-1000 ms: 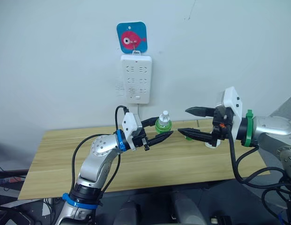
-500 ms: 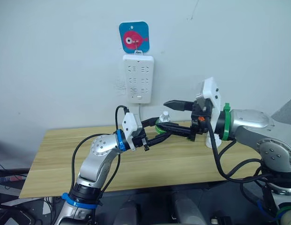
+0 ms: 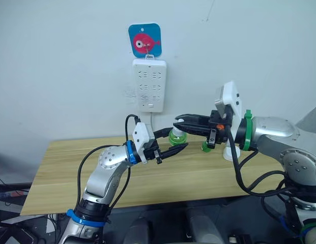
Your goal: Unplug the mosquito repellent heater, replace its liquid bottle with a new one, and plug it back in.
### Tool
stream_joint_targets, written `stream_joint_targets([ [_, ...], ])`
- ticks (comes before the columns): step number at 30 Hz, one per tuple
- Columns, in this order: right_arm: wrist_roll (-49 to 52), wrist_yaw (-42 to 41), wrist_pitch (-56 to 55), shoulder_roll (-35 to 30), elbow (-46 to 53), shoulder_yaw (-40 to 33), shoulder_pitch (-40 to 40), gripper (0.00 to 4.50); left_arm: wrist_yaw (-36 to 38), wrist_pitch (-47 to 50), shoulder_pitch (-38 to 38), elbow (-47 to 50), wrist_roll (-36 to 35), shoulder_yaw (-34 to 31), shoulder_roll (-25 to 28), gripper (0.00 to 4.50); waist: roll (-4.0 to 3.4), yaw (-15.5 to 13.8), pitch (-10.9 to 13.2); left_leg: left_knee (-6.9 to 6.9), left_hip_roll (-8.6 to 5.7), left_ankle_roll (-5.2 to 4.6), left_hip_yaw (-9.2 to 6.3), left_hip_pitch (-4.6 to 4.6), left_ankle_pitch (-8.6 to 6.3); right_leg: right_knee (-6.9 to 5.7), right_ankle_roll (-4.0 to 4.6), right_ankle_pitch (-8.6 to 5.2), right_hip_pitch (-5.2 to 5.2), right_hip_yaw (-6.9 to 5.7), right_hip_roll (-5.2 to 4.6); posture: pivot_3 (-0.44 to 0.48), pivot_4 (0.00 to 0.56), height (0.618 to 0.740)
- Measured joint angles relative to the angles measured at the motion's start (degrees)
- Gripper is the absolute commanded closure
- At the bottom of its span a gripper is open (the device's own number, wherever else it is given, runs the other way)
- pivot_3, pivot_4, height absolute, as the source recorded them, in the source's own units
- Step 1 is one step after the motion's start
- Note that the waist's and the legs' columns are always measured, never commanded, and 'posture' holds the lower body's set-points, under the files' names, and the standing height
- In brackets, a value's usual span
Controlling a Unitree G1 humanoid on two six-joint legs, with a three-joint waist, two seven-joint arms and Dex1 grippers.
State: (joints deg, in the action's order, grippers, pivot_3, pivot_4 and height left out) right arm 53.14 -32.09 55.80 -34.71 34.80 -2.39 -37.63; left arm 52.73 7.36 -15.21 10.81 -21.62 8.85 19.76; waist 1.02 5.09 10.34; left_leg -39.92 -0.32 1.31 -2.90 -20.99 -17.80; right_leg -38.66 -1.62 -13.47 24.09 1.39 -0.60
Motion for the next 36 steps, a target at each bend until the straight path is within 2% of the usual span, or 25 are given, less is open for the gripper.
stream_joint_targets([
  [3, 0.04, 2.19, -0.42, -0.17, -0.11, -3.37, -1.03, 4.21, -0.81, 0.93, 1.83, -0.14, 0.54, -0.17, 1.67, 2.22, 0.00, 0.00, 0.00, 0.05, 0.01, 0.00, -0.02, 0.00, 0.00, 0.04, 0.00, 0.00, 0.00, -0.02, 0.00, -0.168, 0.142, 0.730],
  [5, -1.18, 4.04, -1.31, -0.17, 0.07, -3.71, 1.24, 4.21, -2.11, 2.61, 3.69, -1.14, 1.62, -0.43, 3.14, 2.22, 0.01, 0.01, 0.00, 0.08, 0.03, -0.01, -0.04, 0.01, -0.01, 0.05, -0.01, -0.01, 0.00, -0.04, 0.00, -0.171, 0.150, 0.730],
  [10, -18.13, 8.88, -11.90, 0.67, -2.13, 4.23, 14.84, 4.21, -4.12, 5.12, 7.25, -2.20, 2.23, -2.93, 6.18, 2.22, 0.04, 0.00, 0.17, 0.10, 0.06, 0.00, 0.01, 0.02, -0.01, 0.08, -0.25, -0.17, 0.01, 0.01, -0.01, -0.161, 0.172, 0.730],
  [13, -28.87, 12.00, -21.60, 5.38, -9.65, 9.90, 21.78, 4.21, -4.56, 6.22, 9.83, -1.01, 2.24, -3.95, 8.20, 2.22, 0.03, -0.02, 0.37, 0.11, 0.06, 0.00, 0.13, 0.04, -0.01, 0.08, -0.27, -0.18, 0.06, 0.28, -0.01, -0.147, 0.193, 0.730],
  [17, -38.29, 14.57, -32.88, 11.75, -23.40, 13.66, 25.92, 4.21, -4.47, 8.31, 12.83, 3.08, 1.83, -4.51, 10.50, 2.22, 0.08, -0.02, 0.96, 0.12, 0.11, 0.00, 0.30, 0.10, -0.01, 0.08, -0.26, -0.19, 0.08, 0.61, -0.01, -0.126, 0.208, 0.730],
  [22, -43.66, 15.78, -44.32, 19.54, -41.18, 13.78, 23.24, 4.21, -4.59, 10.60, 13.84, 6.54, 1.33, -4.94, 12.36, 2.22, 0.10, -0.02, 2.03, 0.12, 0.15, 0.00, 0.42, 0.16, -0.01, 0.06, -0.25, -0.18, 0.11, 0.75, 0.00, -0.102, 0.224, 0.730],
  [29, -47.87, 16.36, -53.40, 22.59, -57.70, 12.22, 17.49, 4.21, -4.81, 13.05, 14.54, 9.70, 0.62, -5.74, 12.88, 2.22, 0.06, -0.13, 2.32, 0.23, 0.14, -0.03, 0.43, 0.13, -0.03, 0.10, 0.02, -0.02, 0.15, 0.76, -0.10, -0.088, 0.227, 0.730],
  [36, -47.86, 15.41, -55.75, 24.01, -60.46, 10.28, 18.18, 1.83, -4.95, 13.73, 14.56, 10.22, 0.14, -5.88, 12.97, 2.22, 0.05, -0.14, 2.56, 0.27, 0.13, -0.04, 0.41, 0.14, -0.04, 0.10, 0.02, -0.03, 0.16, 0.76, -0.13, -0.098, 0.228, 0.730],
])
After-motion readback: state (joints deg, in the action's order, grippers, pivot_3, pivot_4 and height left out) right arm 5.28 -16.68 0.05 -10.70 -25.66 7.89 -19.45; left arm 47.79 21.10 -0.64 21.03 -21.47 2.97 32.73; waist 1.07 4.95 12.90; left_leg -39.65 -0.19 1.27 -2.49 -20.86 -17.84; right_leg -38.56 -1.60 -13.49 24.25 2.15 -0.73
